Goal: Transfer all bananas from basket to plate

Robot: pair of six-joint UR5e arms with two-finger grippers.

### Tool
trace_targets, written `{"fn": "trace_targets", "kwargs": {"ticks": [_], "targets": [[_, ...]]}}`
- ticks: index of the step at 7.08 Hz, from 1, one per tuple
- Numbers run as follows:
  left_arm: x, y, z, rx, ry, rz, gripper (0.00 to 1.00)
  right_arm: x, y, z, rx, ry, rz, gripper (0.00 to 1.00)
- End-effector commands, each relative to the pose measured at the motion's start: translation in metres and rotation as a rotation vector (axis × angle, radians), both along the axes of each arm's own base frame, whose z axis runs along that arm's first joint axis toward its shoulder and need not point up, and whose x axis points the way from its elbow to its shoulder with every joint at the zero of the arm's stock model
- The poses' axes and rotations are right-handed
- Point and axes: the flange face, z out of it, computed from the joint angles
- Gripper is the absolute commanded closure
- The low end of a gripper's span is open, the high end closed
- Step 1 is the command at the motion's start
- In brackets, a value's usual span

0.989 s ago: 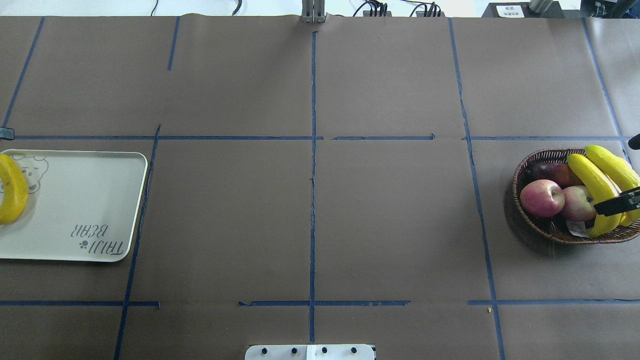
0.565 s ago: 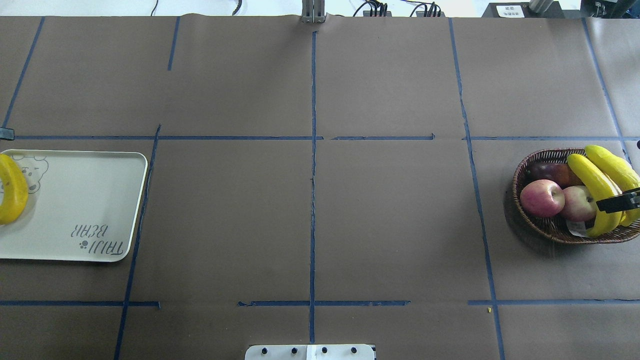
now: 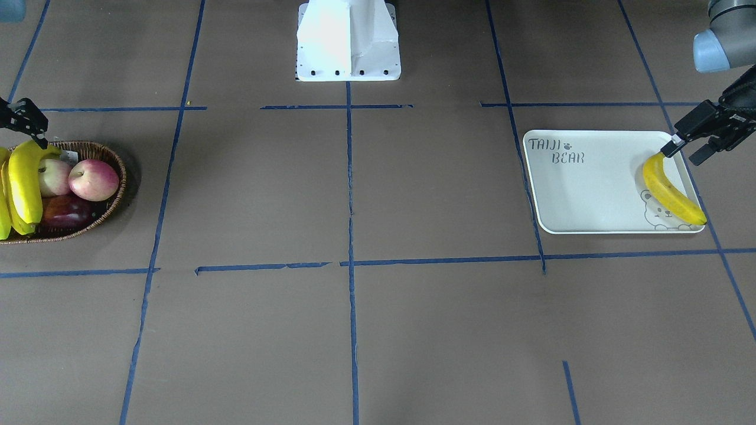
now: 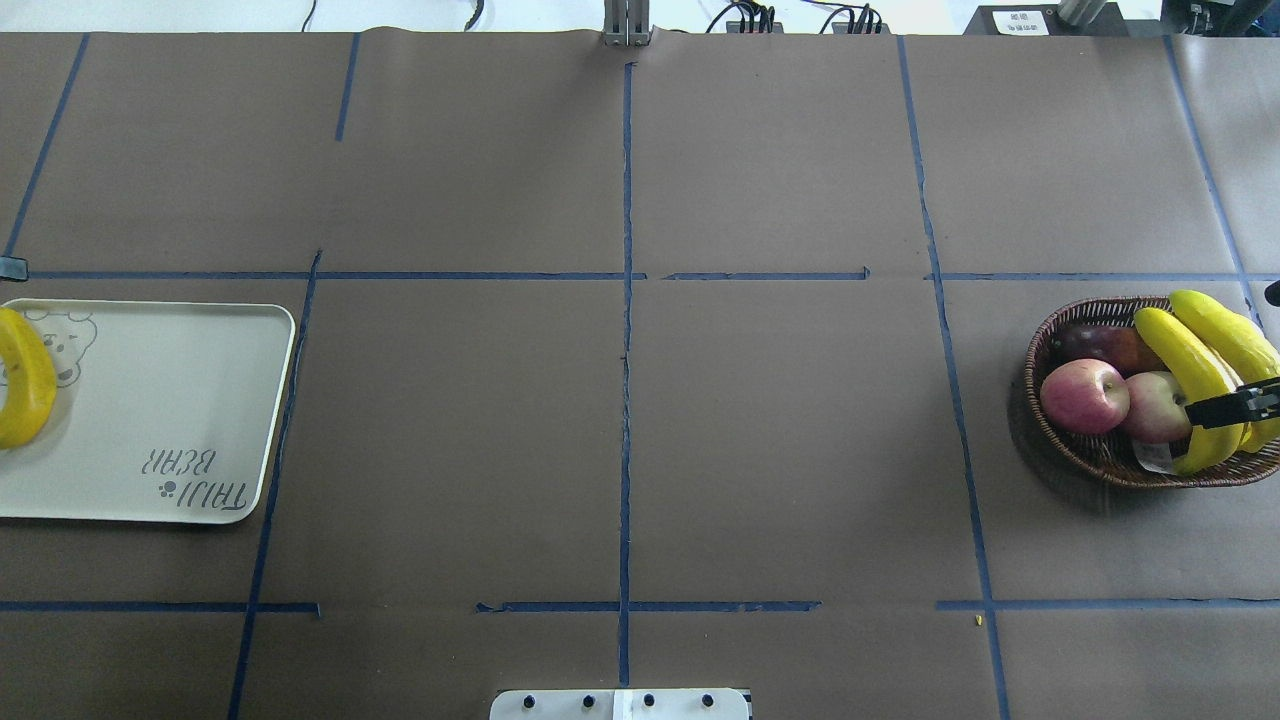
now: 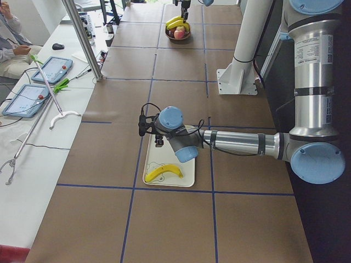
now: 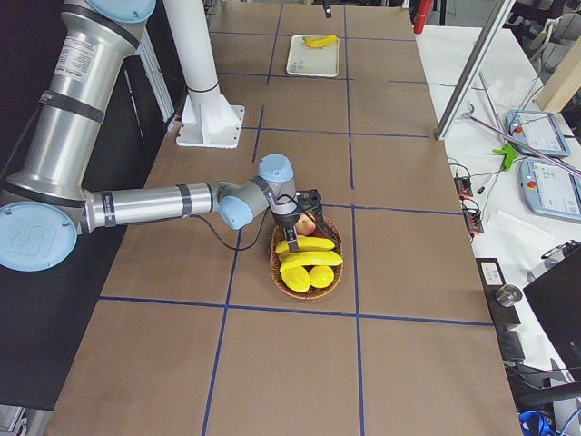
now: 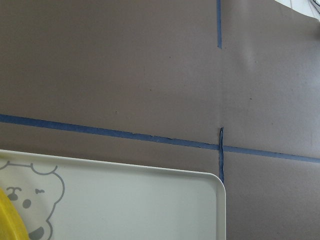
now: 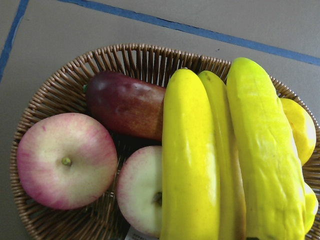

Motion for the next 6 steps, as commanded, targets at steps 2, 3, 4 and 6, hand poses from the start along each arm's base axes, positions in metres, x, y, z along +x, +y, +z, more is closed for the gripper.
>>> {"fn": "trace_targets", "kwargs": {"ticks": [2,3,4,6], "targets": [[-0.001,0.002,0.001,0.003,0.001,0.001,0.00,-0.014,0.002,0.008,-0.015,0.006,-0.029,0.16],[-0.001,0.003,0.002,0.003,0.001,0.001,0.00,-0.016,0.000,0.009,-0.015,0.007,-0.029,0.16],[-0.001,0.003,0.001,0.004,0.002,0.001,0.00,-0.019,0.001,0.012,-0.020,0.011,-0.037,0.17],[-0.002,0.003,0.003,0.004,-0.001,-0.001,0.00,-0.021,0.001,0.017,-0.025,0.017,-0.040,0.17]]}}
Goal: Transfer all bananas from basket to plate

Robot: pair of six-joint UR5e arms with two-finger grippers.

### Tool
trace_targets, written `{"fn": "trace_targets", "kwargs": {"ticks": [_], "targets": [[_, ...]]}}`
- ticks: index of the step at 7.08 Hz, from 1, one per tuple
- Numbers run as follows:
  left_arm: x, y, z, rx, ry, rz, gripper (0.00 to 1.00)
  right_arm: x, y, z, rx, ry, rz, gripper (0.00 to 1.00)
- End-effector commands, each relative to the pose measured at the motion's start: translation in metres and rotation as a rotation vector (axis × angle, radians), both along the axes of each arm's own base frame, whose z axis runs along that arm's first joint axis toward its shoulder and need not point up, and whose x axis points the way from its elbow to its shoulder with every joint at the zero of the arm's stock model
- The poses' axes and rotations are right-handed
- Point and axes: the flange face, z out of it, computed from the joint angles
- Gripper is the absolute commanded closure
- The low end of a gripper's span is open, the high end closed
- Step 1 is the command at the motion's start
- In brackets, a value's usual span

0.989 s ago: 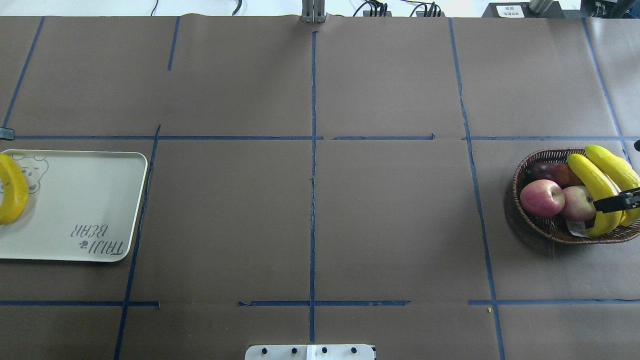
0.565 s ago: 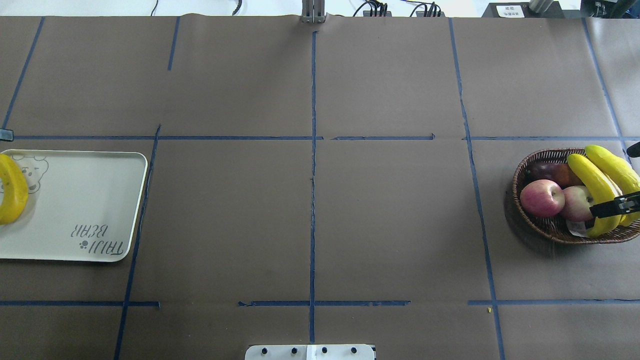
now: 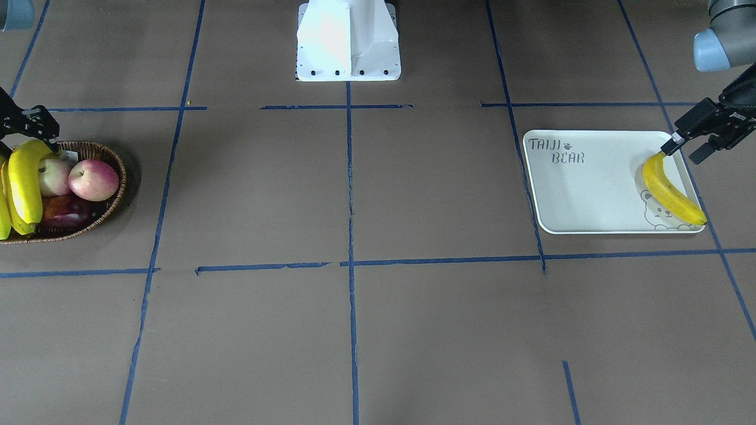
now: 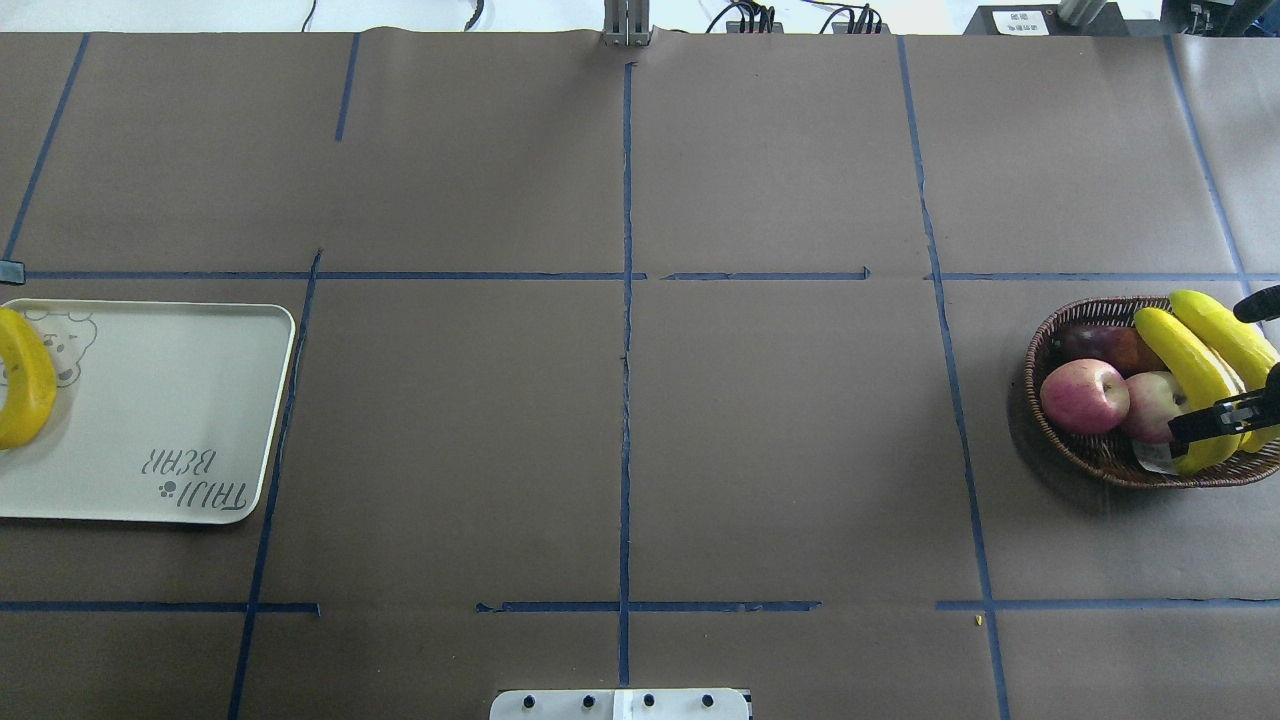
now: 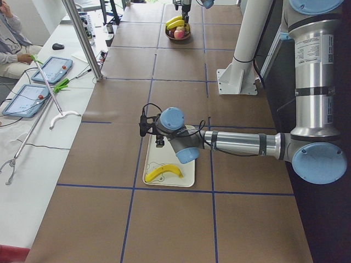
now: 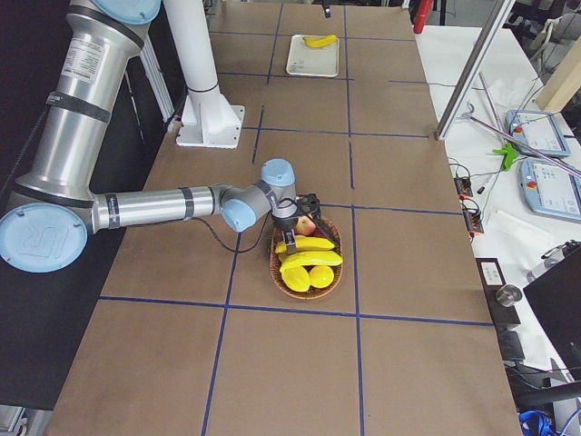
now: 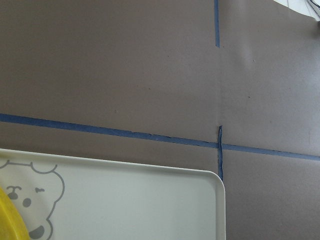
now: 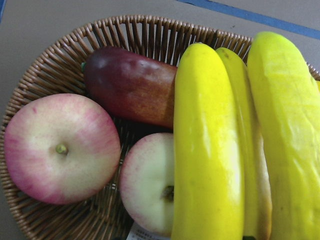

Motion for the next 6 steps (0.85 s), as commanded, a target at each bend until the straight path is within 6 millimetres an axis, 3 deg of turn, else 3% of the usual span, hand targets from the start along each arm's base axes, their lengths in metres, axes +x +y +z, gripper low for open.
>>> {"fn": "trace_targets", "kwargs": {"ticks": [1,3,4,5,6], "targets": [[-0.0009,0.0005,0.0016,-0.001,-0.002,-0.002,0.00,-0.0019,0.0005,0.0048,-0.006,0.006,-0.006,0.20],[-0.0002,0.0006,0.0018,-0.002,-0.003,0.000,0.00,-0.0030,0.0001,0.0064,0.005,0.021,-0.005,0.69],[-0.0002,0.0006,0.0018,-0.002,-0.003,0.000,0.00,-0.0041,-0.0003,0.0062,0.012,0.026,-0.009,0.85],[0.0000,0.0000,0.0019,-0.004,-0.002,-0.001,0.00,-0.0042,-0.0003,0.0060,0.016,0.025,-0.011,0.94],[0.0001,-0.0001,0.0026,-0.004,-0.003,0.000,0.00,-0.0042,-0.0004,0.0052,0.017,0.024,-0.011,0.95]]}}
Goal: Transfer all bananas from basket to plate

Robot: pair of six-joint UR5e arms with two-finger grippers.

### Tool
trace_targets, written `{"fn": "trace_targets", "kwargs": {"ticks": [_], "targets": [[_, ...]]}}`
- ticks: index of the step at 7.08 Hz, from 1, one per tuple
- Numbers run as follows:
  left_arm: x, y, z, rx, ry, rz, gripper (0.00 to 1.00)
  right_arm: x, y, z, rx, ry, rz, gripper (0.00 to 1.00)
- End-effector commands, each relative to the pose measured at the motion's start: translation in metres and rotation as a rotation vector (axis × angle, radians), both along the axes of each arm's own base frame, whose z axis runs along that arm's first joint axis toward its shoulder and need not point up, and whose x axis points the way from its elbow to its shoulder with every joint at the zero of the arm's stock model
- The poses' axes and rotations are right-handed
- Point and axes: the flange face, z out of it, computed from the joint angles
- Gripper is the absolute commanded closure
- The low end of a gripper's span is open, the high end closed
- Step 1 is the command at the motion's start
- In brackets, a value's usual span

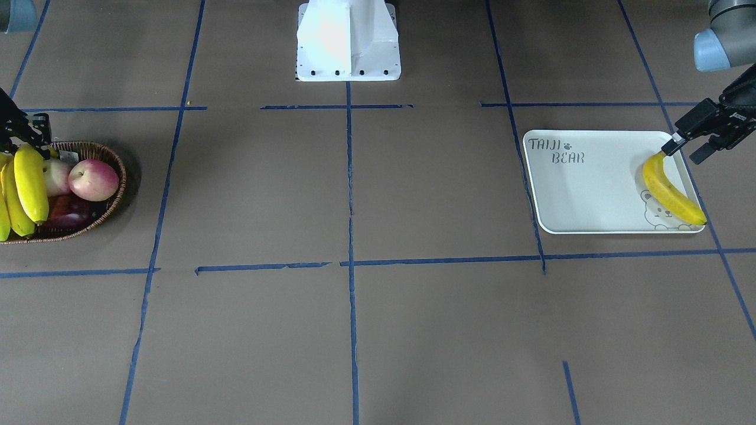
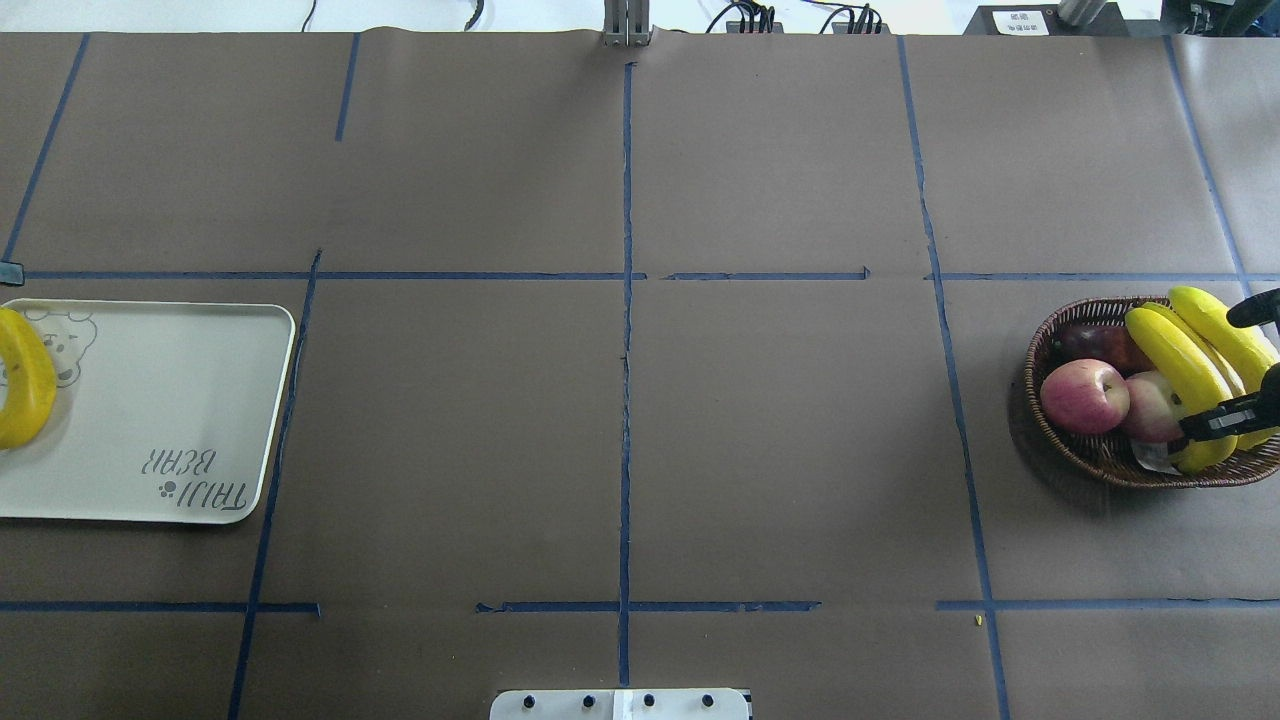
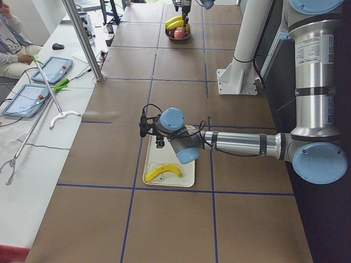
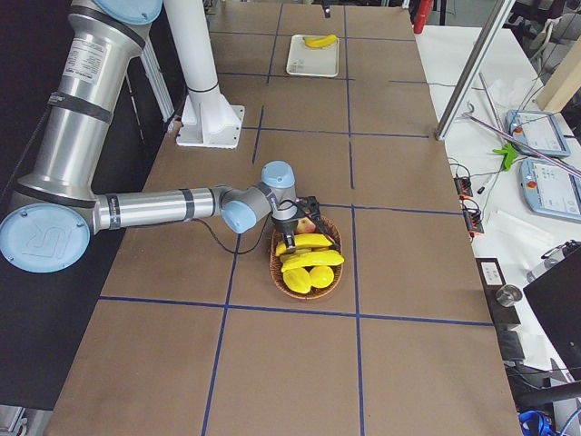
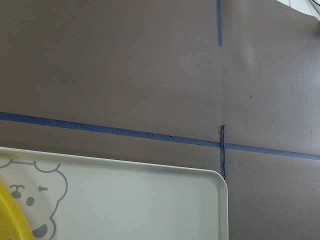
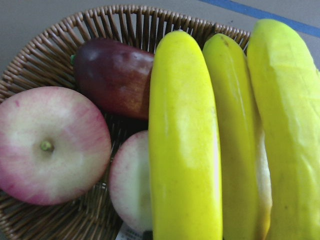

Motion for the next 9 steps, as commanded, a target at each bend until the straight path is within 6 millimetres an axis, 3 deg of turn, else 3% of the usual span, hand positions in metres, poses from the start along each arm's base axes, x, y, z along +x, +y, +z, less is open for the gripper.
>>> {"fn": "trace_targets", "kwargs": {"ticks": [1,5,6,7,9], "targets": [[0.000,0.000,0.001,-0.002,-0.001,0.000,0.00,0.000,-0.001,-0.006,0.014,-0.009,-0.008,0.96],[0.002,-0.003,0.001,-0.006,0.000,0.000,0.00,0.009,0.003,-0.088,0.065,-0.181,-0.041,1.00],[0.002,-0.003,-0.002,0.000,0.003,0.000,0.00,-0.001,-0.009,-0.114,0.078,-0.238,-0.034,1.00],[0.003,-0.004,-0.008,0.009,0.010,0.001,0.00,-0.018,-0.028,-0.147,0.044,-0.306,0.031,0.99],[0.007,-0.012,-0.029,0.000,0.042,-0.014,0.00,-0.093,-0.039,-0.218,-0.039,-0.424,0.081,0.99]]}}
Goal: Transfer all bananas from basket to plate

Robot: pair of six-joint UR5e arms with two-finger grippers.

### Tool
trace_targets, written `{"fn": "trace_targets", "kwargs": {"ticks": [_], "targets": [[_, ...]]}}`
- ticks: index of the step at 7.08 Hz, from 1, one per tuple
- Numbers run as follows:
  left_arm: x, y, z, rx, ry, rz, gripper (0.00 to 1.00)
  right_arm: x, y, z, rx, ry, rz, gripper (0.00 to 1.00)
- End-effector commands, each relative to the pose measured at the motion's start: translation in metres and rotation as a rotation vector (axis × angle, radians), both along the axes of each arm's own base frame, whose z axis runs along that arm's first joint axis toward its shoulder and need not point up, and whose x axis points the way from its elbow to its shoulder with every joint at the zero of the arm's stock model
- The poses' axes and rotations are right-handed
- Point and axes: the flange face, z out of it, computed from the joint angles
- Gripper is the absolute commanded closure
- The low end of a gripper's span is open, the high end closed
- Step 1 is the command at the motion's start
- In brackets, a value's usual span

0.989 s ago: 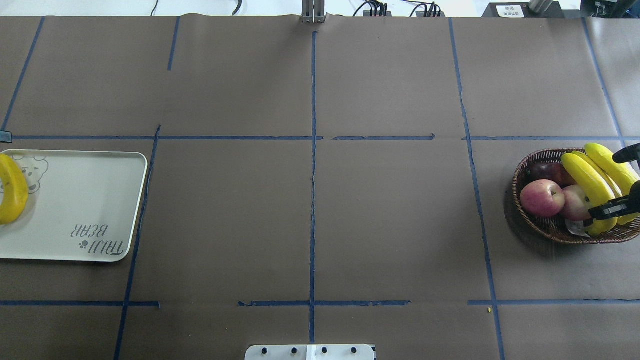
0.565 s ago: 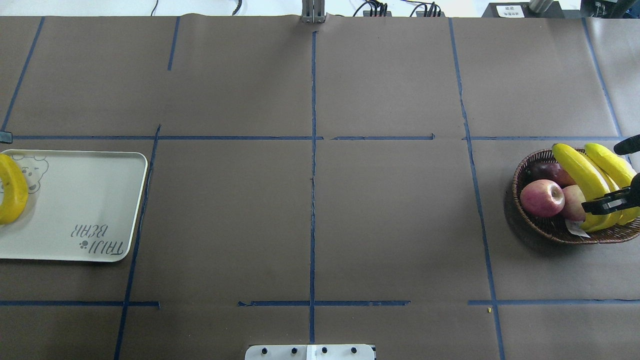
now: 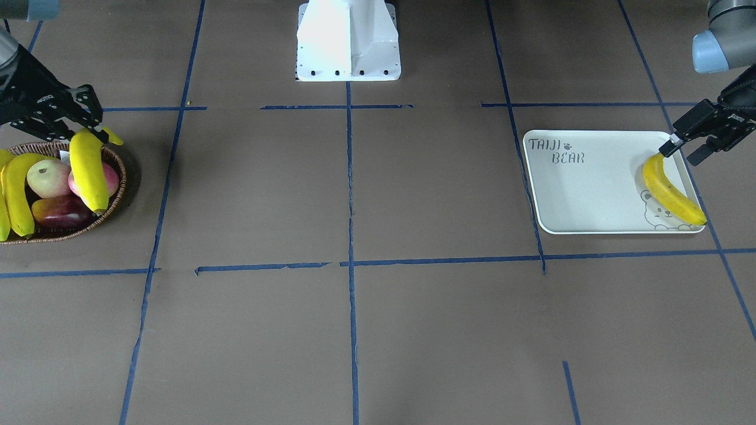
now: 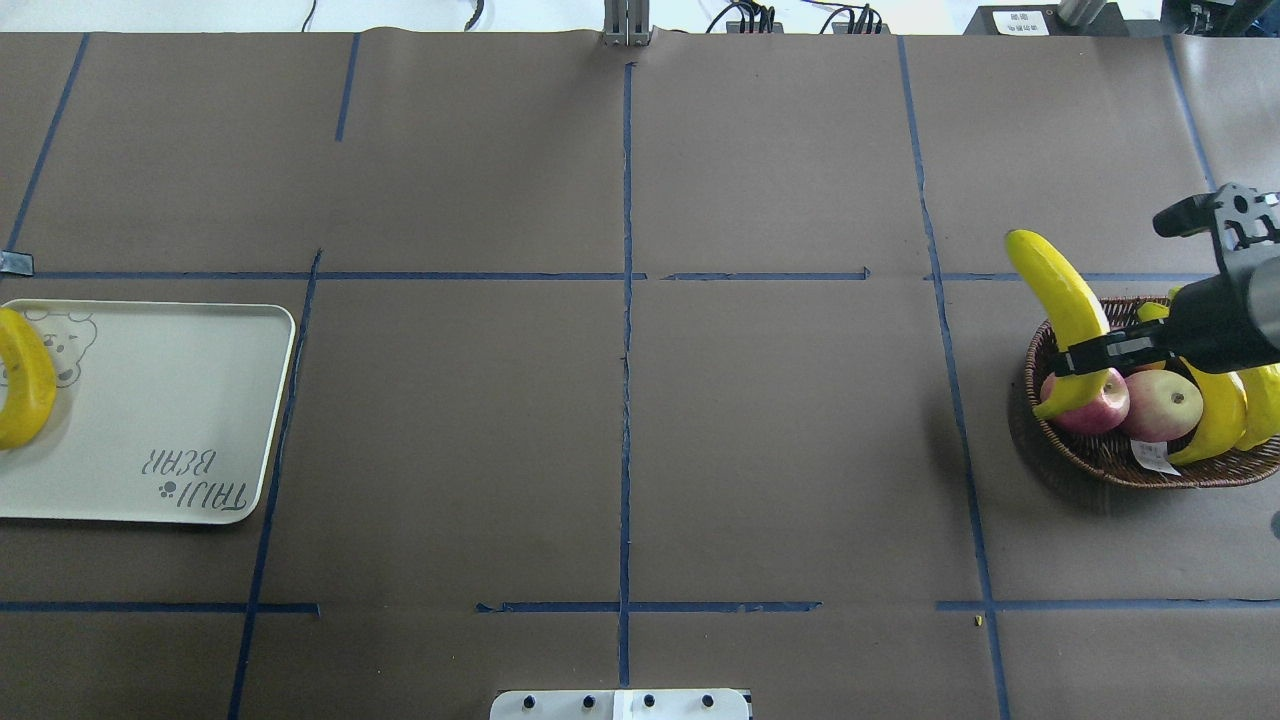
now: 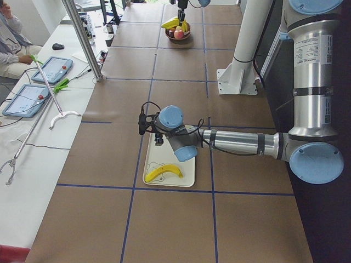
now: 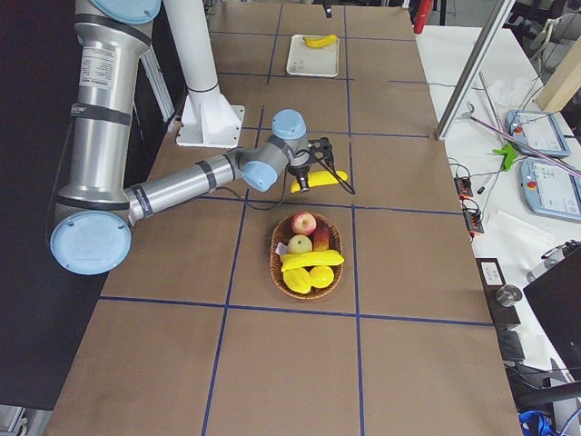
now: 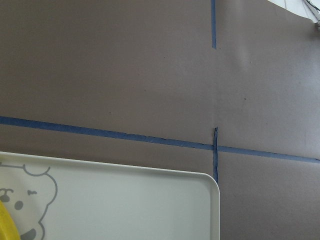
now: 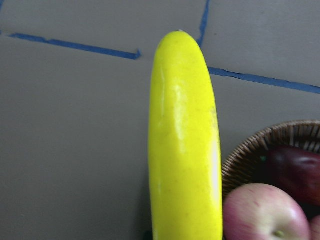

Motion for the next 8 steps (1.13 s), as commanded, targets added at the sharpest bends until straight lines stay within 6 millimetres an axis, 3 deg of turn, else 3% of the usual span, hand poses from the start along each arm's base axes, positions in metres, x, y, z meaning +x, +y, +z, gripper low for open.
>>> {"fn": "trace_targets", "kwargs": {"ticks": [1,2,3,4,5,7,8], "targets": [[0.024,-0.012,-0.036,0.057,0.033,0.030,0.00,-0.067,-0.008,-0.069,-0.018,-0.102,0.010,0.99],[0.055,-0.025,-0.069,0.091,0.069,0.072,0.00,-0.093,-0.011,-0.091,-0.013,-0.135,-0.012,0.99],[0.087,-0.023,-0.085,0.055,0.106,0.105,0.00,-0.118,-0.024,-0.111,-0.002,-0.157,-0.022,0.99],[0.120,-0.026,-0.114,0.030,0.151,0.141,0.01,-0.143,-0.021,-0.125,-0.038,-0.181,-0.023,0.99],[0.154,-0.026,-0.145,0.000,0.197,0.180,0.01,-0.169,-0.025,-0.154,-0.007,-0.207,-0.022,0.99],[0.174,-0.037,-0.181,-0.007,0.240,0.120,0.01,-0.213,-0.017,-0.192,-0.033,-0.248,0.024,0.99],[0.195,-0.040,-0.208,-0.014,0.274,0.109,0.01,-0.229,-0.016,-0.206,-0.036,-0.259,0.039,0.99]]}}
